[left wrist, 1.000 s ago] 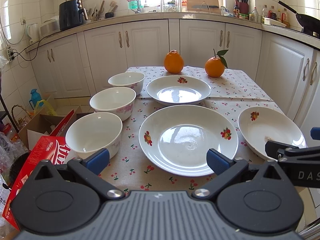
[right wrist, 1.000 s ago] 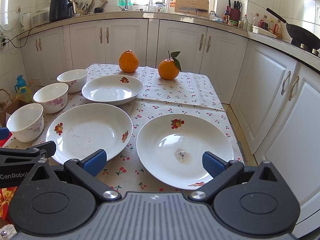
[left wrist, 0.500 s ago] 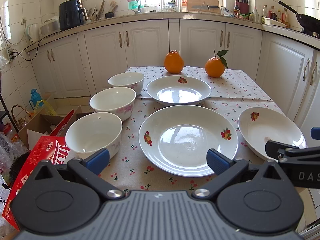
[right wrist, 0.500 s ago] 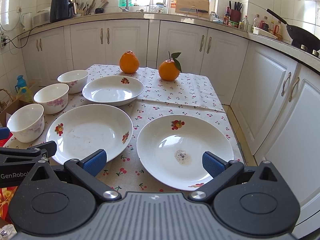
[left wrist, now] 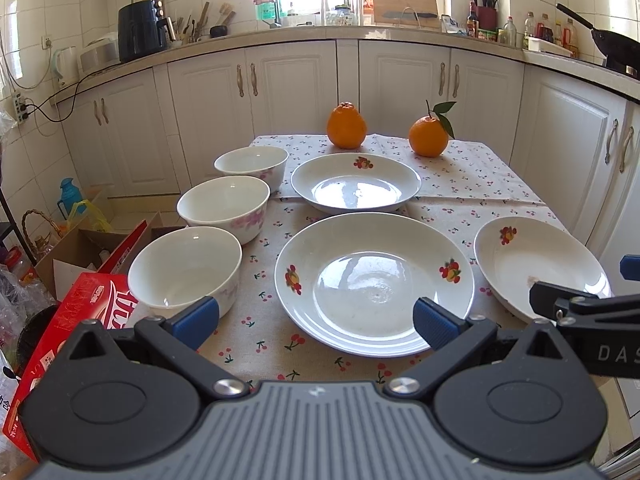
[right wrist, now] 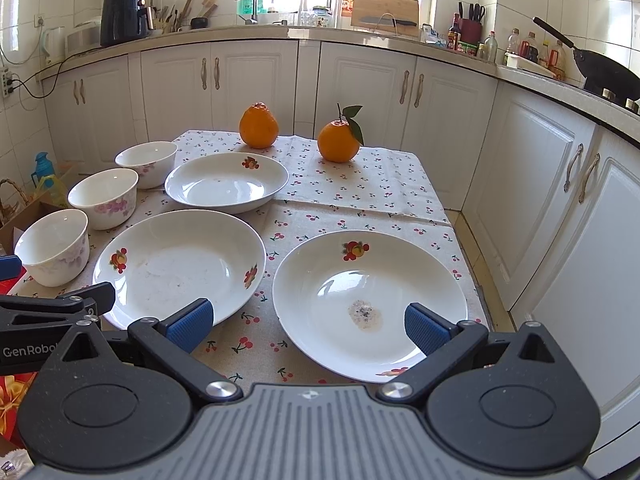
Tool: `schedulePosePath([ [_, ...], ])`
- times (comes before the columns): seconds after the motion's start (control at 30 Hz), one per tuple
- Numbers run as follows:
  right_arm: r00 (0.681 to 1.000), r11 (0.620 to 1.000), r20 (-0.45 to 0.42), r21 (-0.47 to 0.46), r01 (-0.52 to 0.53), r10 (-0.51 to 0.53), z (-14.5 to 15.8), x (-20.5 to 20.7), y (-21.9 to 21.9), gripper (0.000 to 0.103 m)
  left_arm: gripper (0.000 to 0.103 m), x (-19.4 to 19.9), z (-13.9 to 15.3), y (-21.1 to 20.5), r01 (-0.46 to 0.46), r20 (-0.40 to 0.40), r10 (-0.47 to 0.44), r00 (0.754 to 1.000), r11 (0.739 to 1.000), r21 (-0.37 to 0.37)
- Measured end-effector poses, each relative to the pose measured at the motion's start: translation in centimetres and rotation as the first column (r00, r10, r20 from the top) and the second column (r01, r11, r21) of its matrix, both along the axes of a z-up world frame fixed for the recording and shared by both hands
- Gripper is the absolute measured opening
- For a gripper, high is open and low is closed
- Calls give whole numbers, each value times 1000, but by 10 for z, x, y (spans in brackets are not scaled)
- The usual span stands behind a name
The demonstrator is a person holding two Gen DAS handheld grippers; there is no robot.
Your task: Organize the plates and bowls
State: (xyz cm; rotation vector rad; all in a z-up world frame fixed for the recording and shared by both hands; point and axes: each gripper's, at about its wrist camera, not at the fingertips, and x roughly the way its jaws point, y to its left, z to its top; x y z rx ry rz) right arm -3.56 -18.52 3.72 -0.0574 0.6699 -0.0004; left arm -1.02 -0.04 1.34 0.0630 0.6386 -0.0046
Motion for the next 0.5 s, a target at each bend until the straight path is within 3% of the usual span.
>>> schedulePosePath([
  [0.5,997,998,32,12,-66,65,4,5,-9,103,102,15,11,-4,85,11,-85,996,996,39],
])
